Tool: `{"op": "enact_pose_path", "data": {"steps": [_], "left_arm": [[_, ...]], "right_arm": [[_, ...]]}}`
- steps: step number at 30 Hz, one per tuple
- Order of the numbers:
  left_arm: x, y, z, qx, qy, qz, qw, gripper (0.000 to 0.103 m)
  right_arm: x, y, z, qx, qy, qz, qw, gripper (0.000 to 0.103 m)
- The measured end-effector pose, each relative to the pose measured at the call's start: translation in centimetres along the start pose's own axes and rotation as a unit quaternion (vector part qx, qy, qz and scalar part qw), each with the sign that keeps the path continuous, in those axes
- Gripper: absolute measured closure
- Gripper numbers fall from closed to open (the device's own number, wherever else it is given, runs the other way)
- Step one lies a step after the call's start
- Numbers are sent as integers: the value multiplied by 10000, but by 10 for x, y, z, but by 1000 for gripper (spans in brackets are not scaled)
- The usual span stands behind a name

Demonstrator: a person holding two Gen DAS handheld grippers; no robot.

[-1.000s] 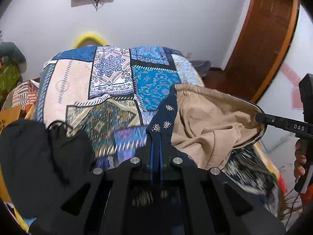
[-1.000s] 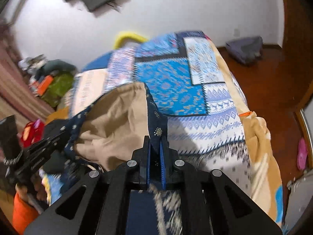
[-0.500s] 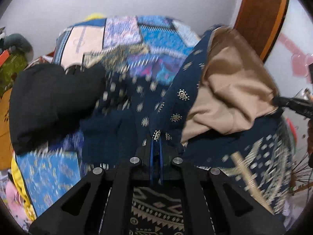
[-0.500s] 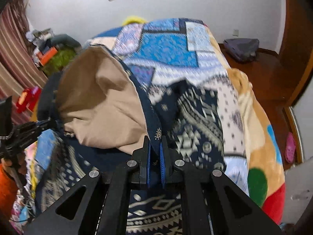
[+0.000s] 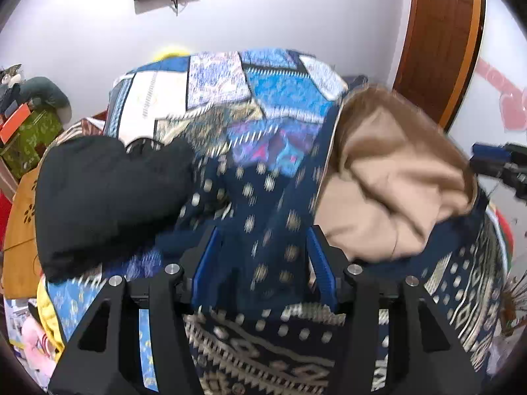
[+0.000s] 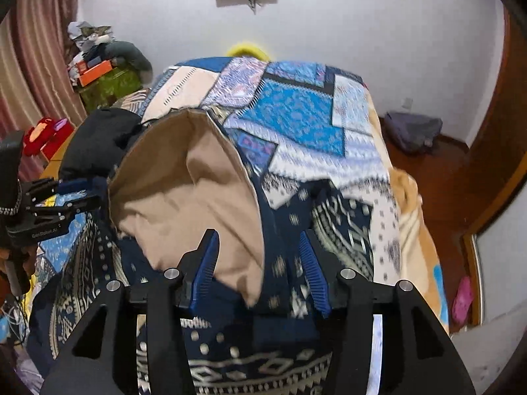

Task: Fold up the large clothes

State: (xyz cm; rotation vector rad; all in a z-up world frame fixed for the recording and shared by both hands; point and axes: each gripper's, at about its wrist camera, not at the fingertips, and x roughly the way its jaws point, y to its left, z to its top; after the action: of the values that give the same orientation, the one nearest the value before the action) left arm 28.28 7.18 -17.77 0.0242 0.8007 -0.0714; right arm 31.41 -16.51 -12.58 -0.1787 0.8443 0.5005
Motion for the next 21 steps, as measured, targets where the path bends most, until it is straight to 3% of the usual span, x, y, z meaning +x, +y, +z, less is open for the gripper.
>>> {"op": "enact_pose_path", "data": {"steps": [8,16,17,19,20,21], "left_arm": [[28,-16,48,-15,102,-500,9987,49],[69,-26,59,-224,493,-831,9951,52],[70,-26,60,-232,489,-848,9949,60],[72,-28,59,-213,518,-927,9941,76],[72,-28,58,-211,520,-934,9941,88],[70,-29,57,-203,513,-943,9940,92]], "right_arm": [[36,3,29,73,205,195,9996,56],[80,1,33,383,697,754,9940,57],[82,1,32,420,686,785,9937,60],[85,1,30,458,734,888,9923,85],[86,1,29,480,771,933,9915,90],[86,2,28,516,788,975,9908,95]]}}
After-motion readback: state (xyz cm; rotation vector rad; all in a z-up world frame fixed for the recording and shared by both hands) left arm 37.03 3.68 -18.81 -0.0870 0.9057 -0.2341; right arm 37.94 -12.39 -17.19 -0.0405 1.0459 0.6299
